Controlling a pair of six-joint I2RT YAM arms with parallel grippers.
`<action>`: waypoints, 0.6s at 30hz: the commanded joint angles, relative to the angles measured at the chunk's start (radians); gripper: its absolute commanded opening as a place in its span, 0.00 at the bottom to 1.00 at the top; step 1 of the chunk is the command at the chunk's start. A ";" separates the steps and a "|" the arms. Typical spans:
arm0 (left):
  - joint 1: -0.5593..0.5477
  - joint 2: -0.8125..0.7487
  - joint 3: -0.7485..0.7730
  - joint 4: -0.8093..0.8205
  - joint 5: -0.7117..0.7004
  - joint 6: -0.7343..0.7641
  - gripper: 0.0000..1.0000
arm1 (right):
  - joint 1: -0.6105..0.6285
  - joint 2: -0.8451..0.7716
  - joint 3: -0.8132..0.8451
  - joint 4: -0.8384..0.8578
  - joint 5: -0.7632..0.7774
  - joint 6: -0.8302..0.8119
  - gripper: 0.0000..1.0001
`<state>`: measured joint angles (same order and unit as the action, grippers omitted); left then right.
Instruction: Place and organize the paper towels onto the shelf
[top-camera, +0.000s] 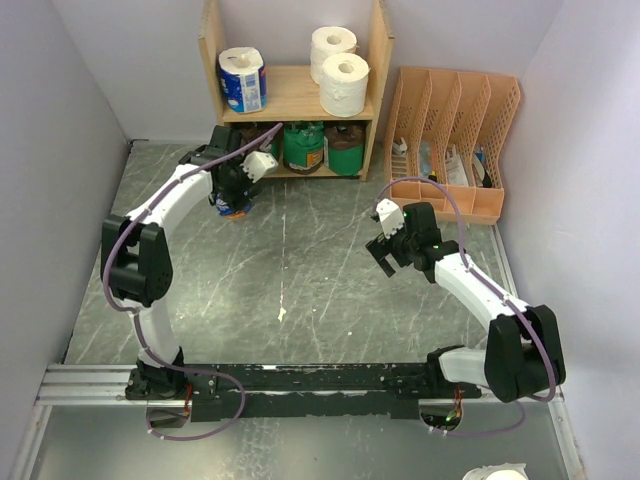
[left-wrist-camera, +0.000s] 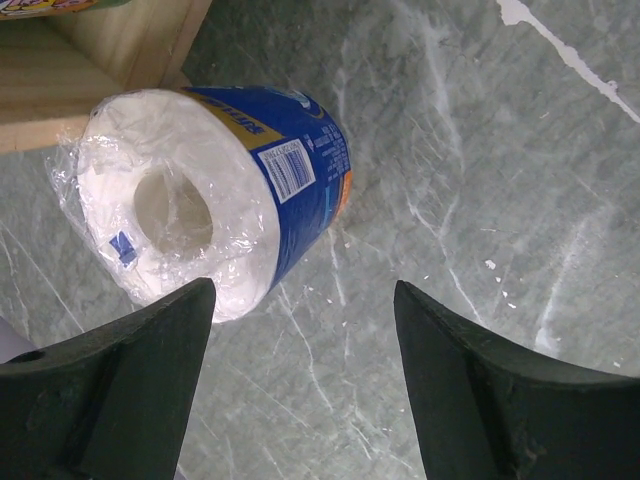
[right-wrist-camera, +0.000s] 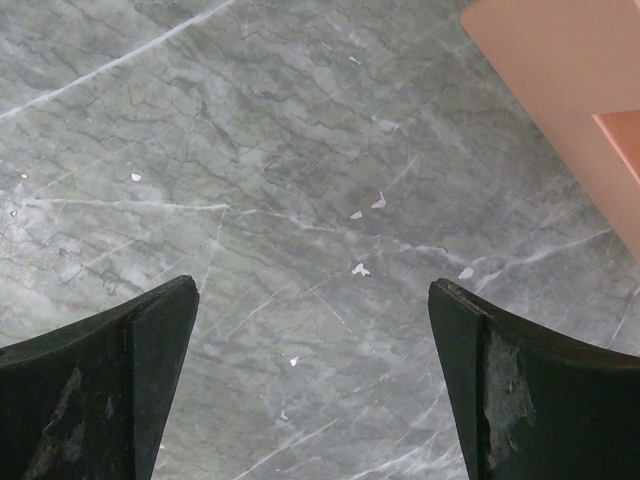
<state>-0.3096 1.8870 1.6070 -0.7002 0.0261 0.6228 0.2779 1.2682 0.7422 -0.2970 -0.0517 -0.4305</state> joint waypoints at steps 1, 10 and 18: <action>-0.003 0.042 0.051 0.037 -0.030 0.021 0.83 | -0.002 0.006 0.001 0.017 0.011 -0.008 1.00; 0.005 0.112 0.100 0.045 -0.055 0.041 0.81 | -0.002 0.013 -0.001 0.020 0.018 -0.009 1.00; 0.010 0.132 0.131 0.053 -0.068 0.047 0.75 | -0.002 0.019 0.000 0.023 0.023 -0.010 1.00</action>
<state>-0.3046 2.0068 1.6966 -0.6746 -0.0204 0.6540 0.2779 1.2774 0.7422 -0.2962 -0.0380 -0.4309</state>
